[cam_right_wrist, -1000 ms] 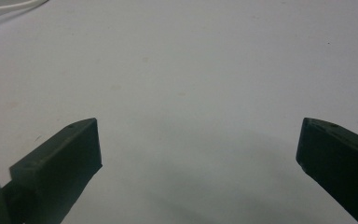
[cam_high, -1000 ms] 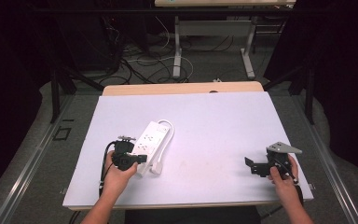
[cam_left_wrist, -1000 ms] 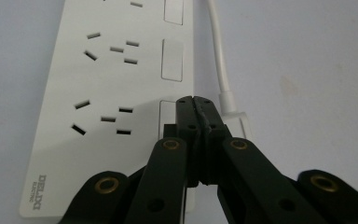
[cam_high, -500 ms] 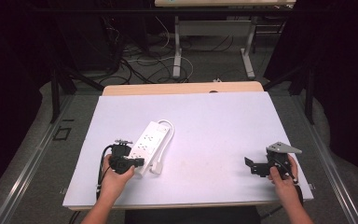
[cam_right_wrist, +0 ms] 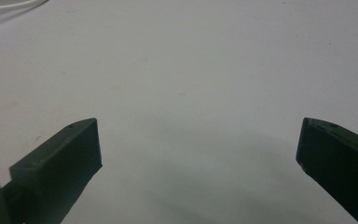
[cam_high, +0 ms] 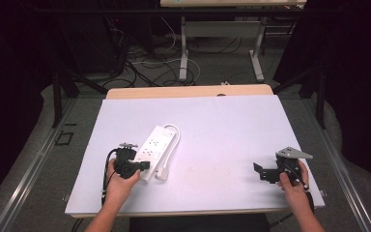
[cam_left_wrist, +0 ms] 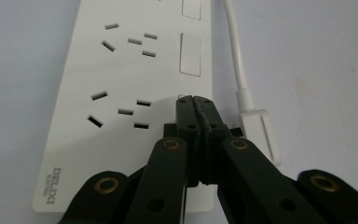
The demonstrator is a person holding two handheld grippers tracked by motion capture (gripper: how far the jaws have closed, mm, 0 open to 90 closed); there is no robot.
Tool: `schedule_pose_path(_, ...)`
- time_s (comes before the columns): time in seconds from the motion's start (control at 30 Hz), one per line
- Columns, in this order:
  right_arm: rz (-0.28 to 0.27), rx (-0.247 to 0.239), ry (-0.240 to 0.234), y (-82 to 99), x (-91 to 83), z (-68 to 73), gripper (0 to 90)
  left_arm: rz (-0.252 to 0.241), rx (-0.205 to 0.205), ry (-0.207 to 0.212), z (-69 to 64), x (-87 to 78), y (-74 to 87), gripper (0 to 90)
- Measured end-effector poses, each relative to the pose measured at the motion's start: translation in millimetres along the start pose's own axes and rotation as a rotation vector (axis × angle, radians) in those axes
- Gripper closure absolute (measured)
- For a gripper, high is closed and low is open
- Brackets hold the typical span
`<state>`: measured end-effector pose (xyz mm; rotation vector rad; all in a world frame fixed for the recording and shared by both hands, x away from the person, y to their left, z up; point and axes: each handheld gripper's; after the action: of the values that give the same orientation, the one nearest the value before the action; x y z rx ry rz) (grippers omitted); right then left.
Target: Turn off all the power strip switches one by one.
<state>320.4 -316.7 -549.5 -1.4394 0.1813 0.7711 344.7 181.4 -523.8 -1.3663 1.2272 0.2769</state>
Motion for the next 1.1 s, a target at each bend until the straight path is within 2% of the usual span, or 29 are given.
schedule_pose_path(0.13,0.002,0.003,0.0,0.3,0.0,0.0,0.0,0.018,0.031,-0.037,-5.0,1.5,0.1,90.0)
schedule_pose_path(0.3,0.0,0.007,0.001,0.3,-0.3,-0.2,0.0,0.007,0.007,-0.009,-1.4,0.9,2.1,90.0)
schedule_pose_path(0.77,-0.004,-0.003,-0.001,-0.9,-0.3,0.8,0.0,0.002,-0.005,-0.014,-0.1,-1.6,3.0,90.0)
schedule_pose_path(1.1,-0.004,0.002,-0.001,-0.2,-0.7,0.5,0.0,-0.032,-0.022,-0.017,3.6,-9.3,1.1,90.0)
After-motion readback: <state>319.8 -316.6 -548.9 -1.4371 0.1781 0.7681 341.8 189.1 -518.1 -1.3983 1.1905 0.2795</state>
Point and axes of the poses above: each handheld gripper's, and its own axes: x roughly forward along the jaws, y roughly out of its underside, z roughly to its left, and after that the axes turned 7 degrees about x, right-handed
